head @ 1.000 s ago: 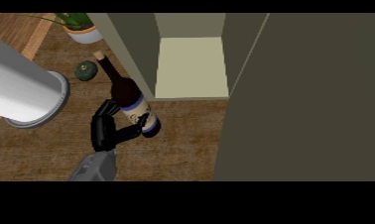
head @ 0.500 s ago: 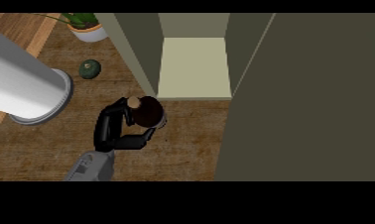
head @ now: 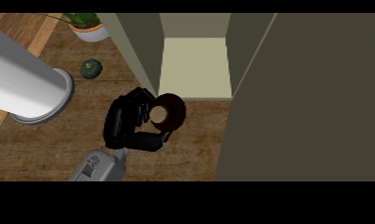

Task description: Pick up the wine, place it into the cabinet and close the cabinet

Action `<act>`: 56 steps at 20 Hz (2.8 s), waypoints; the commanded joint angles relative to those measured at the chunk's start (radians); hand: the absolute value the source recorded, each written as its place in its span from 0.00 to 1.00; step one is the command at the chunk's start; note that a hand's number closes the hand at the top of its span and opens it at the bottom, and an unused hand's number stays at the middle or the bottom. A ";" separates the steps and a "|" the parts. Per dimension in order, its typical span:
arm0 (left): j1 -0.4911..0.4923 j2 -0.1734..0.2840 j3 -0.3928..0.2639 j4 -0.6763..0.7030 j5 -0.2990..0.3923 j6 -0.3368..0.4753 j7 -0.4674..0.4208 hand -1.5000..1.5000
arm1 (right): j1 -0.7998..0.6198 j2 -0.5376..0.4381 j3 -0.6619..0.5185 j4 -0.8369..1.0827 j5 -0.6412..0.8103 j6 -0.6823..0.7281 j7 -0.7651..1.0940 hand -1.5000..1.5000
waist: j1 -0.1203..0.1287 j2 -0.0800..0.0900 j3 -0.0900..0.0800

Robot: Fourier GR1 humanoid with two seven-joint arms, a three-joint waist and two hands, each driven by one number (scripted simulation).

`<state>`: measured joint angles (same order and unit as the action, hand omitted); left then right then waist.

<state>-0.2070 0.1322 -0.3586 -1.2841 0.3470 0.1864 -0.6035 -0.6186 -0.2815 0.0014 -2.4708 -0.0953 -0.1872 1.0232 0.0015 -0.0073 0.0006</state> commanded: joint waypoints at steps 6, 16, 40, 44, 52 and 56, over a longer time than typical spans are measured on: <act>-0.123 -0.056 -0.036 -0.287 -0.037 0.169 0.371 1.00 | 0.040 -0.002 -0.057 -0.095 -0.121 0.015 0.053 0.00 | -0.007 0.001 0.000; -0.350 -0.130 0.003 -0.203 -0.104 0.349 0.599 1.00 | 0.042 -0.003 -0.040 -0.129 -0.103 0.008 0.089 0.00 | -0.020 0.003 0.000; -0.522 -0.132 0.060 0.286 -0.115 0.334 0.267 1.00 | 0.076 0.013 -0.088 -0.051 -0.146 0.076 -0.008 0.00 | -0.019 0.009 -0.001; -0.502 -0.132 -0.014 0.278 -0.075 0.386 0.262 1.00 | -0.032 0.003 -0.088 0.013 -0.128 0.050 0.025 0.00 | -0.017 0.007 -0.001; -0.574 -0.132 -0.034 0.524 0.046 0.379 0.115 1.00 | 0.076 0.023 -0.111 -0.027 -0.172 0.098 -0.036 0.00 | -0.032 0.012 -0.001; -0.607 -0.132 -0.041 0.623 0.032 0.381 0.088 1.00 | 0.051 0.022 -0.086 -0.077 -0.156 0.067 0.044 0.00 | -0.037 0.010 -0.001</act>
<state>-0.7844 0.0003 -0.3862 -0.7488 0.3624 0.5632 -0.4788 -0.5745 -0.2417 -0.0436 -2.4454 -0.1518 -0.1149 0.9818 -0.0286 0.0035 -0.0005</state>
